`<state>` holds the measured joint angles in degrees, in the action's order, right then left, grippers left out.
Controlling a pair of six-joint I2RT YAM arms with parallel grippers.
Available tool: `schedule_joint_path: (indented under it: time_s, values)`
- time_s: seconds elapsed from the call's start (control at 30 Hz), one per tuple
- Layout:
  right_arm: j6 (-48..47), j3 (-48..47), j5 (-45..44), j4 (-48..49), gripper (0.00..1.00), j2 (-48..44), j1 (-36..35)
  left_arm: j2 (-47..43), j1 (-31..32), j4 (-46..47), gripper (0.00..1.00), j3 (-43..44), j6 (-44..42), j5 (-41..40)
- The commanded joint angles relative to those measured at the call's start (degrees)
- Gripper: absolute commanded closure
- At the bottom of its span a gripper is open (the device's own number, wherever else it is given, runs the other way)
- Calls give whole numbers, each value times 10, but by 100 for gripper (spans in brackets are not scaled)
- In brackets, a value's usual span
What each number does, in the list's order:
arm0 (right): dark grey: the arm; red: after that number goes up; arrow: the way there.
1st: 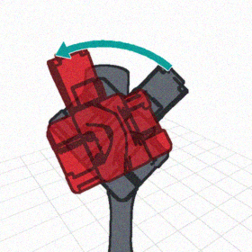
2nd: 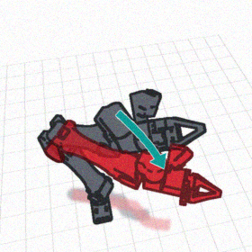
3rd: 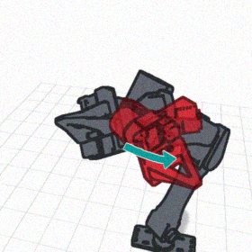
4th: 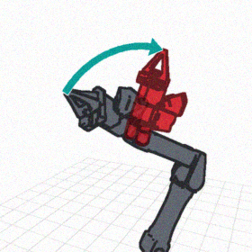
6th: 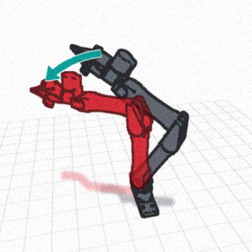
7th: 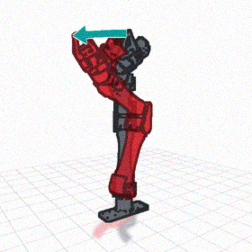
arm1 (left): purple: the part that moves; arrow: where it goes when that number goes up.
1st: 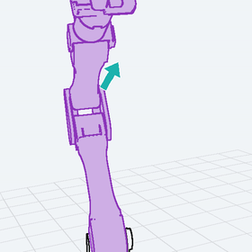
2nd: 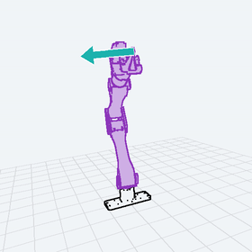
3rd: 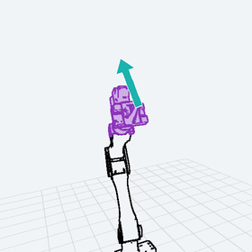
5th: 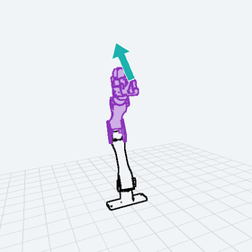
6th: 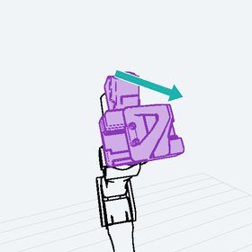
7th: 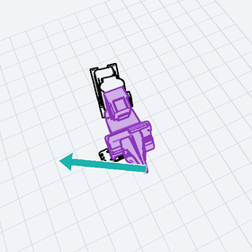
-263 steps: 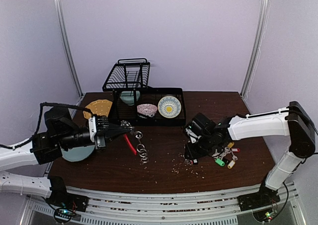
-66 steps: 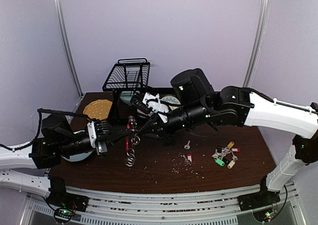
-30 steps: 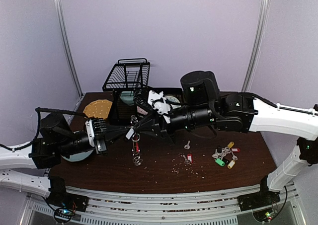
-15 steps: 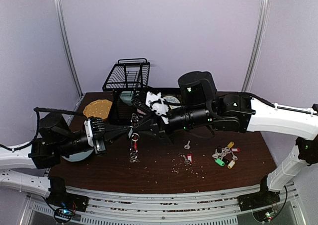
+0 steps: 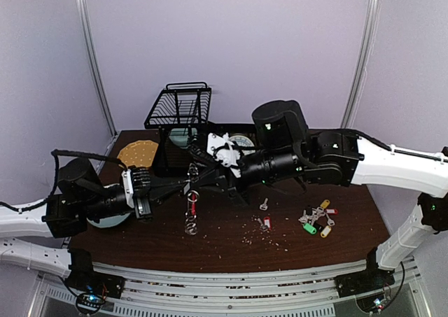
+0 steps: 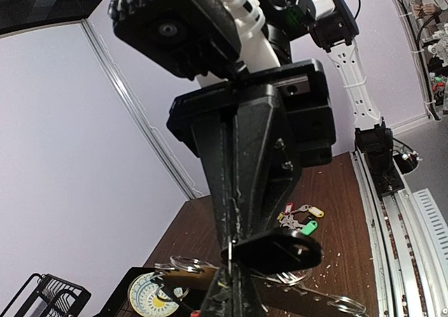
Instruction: Put the keys on the keyring
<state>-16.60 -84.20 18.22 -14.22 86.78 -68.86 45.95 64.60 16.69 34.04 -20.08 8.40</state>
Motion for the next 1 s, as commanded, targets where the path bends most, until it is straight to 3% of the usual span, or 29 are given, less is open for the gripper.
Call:
schedule_joint_path:
  time_s: [0.0,0.2,0.43,0.57,0.7,0.83,0.97]
  values:
    - [-33,-57,-71,-96,100,-15,-5,12,1,-13,92,19,0,-3]
    - [-78,-134,-170,-243,100,27,-27,-3,-13,-102,68,50,-34,-4]
    - [-132,-183,-226,-315,100,72,-63,17,-67,-207,74,129,-18,22]
    - [-153,-164,-215,-291,100,67,-75,44,-92,-196,79,142,34,109]
    - [-159,-149,-199,-269,100,62,-79,50,-92,-187,76,113,25,219]
    - [-164,-142,-198,-255,100,58,-85,33,-91,-144,72,86,39,239]
    - [-170,-140,-204,-249,100,59,-87,50,-89,-173,74,111,34,261]
